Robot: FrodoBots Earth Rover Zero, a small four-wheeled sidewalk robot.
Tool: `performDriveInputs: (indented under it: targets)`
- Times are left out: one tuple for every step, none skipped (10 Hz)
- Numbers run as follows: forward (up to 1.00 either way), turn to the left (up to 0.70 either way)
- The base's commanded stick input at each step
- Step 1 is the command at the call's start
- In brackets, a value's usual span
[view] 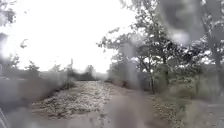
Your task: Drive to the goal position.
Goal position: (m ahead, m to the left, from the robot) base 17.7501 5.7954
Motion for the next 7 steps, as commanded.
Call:
performDriveInputs:
  targets:
    - [0.70,0.14]
    - [0.70,0.14]
    - [0.70,0.14]
    - [0.70,0.14]
    - [0.70,0.14]
    - [0.70,0.00]
    - [0.70,0.00]
